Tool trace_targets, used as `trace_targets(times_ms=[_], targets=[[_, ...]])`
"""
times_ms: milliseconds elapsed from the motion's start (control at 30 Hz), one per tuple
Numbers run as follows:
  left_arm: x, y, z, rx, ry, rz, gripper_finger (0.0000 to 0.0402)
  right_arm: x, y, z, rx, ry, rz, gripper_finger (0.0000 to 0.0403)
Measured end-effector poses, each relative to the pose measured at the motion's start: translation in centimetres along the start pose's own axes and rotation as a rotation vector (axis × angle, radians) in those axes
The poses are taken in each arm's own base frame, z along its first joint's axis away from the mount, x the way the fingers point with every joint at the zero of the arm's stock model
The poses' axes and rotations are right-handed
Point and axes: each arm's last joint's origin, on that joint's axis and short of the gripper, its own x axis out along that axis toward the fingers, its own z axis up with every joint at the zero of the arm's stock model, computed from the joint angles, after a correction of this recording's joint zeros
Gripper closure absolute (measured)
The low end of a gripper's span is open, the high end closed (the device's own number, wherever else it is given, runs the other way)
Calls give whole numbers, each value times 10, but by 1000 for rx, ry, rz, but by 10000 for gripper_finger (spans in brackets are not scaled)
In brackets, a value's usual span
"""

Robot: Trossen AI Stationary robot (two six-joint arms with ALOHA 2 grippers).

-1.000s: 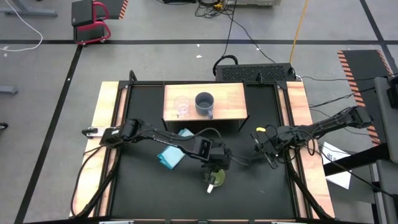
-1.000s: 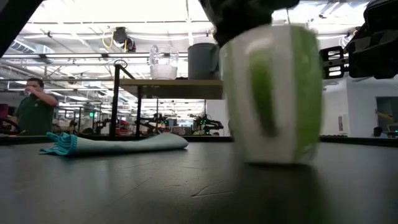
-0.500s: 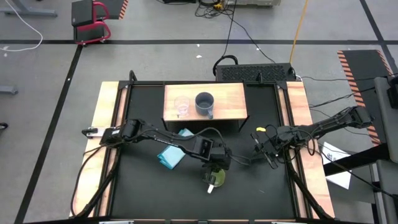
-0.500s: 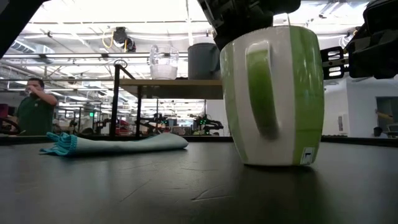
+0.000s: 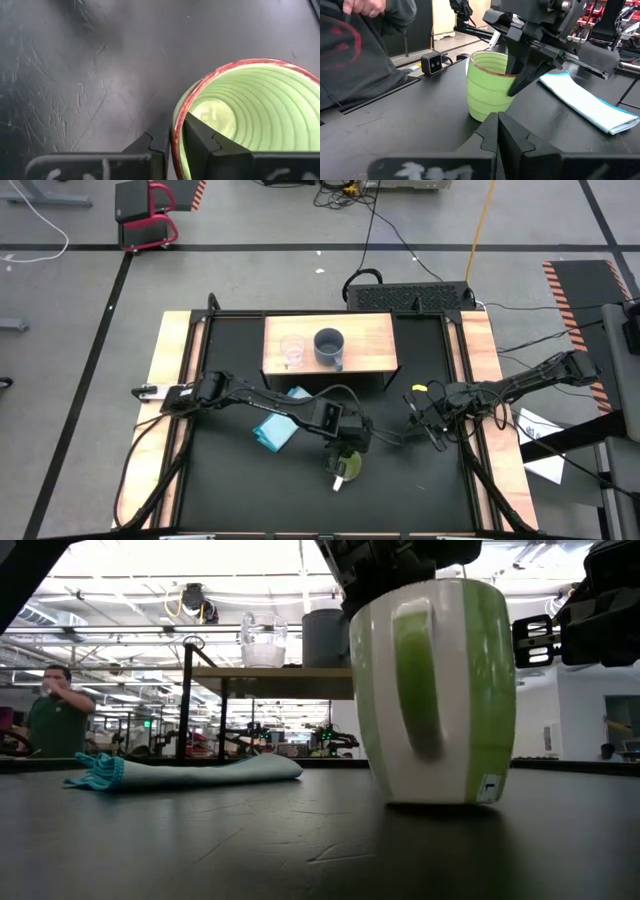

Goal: Stack small to large cups/mugs on shelf
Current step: Put the green mug on the shelf

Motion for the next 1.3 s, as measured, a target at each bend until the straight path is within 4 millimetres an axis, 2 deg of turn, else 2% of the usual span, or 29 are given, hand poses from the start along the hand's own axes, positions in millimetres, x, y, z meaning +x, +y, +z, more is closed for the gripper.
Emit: trace_targets(times_ms=[733, 867, 1133, 1300], targets=[[-2, -4, 0, 4, -2, -3, 339, 0, 0, 0, 0, 0, 0, 403], [-4, -5, 0, 4, 1, -5, 313, 0, 0, 0, 0, 0, 0, 403], [-5, -5, 1, 3, -4, -5, 235, 0, 0, 0, 0, 1, 0, 403], [-6, -3, 1, 0, -4, -3, 206, 0, 0, 0, 0, 1, 0, 403]])
